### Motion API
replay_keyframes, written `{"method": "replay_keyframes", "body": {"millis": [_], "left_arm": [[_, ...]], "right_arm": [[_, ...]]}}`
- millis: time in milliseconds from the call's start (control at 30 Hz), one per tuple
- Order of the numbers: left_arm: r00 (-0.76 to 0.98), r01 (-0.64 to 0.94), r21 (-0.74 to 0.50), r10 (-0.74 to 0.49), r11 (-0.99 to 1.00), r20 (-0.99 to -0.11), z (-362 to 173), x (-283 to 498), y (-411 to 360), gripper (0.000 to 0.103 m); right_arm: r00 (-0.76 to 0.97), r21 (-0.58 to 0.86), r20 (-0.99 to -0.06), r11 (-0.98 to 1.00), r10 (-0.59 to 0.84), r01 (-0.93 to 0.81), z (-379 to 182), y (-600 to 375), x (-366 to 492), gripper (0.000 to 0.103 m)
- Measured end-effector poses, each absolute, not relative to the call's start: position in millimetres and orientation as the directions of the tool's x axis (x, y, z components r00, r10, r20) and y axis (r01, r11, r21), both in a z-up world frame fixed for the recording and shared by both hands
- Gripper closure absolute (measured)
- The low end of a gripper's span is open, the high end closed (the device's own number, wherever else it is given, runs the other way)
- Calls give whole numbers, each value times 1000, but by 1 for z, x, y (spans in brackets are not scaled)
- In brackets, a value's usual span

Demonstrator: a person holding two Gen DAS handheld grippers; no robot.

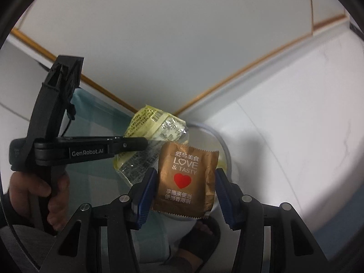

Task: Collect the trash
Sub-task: 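Carry the brown packet and yellow wrapper in both grippers over the white bin, then open the left gripper to drop the yellow wrapper while the right releases the brown packet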

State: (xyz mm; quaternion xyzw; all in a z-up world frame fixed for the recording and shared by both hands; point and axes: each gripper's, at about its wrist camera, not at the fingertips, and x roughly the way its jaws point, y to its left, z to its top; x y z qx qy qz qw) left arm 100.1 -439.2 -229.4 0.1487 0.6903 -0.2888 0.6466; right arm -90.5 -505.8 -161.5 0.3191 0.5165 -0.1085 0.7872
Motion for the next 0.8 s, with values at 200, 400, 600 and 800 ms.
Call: {"method": "replay_keyframes", "body": {"millis": [200,400,600,800], "left_arm": [[-136,543,-138,-75,828,-988,-247,108,-438,98],[-236,426,-190,-94,885,-967,-261,119,-434,64],[-213,396,-192,-114,898,-970,-252,118,-434,42],[-111,357,-250,-225,900,-968,-208,122,-427,33]], "right_arm": [[390,376,-905,754,173,538,-185,-503,-86,52],[396,375,-905,737,159,562,-184,-506,-81,52],[371,350,-917,741,147,572,-191,-502,-80,52],[382,386,-905,745,189,545,-200,-496,-73,52]]}}
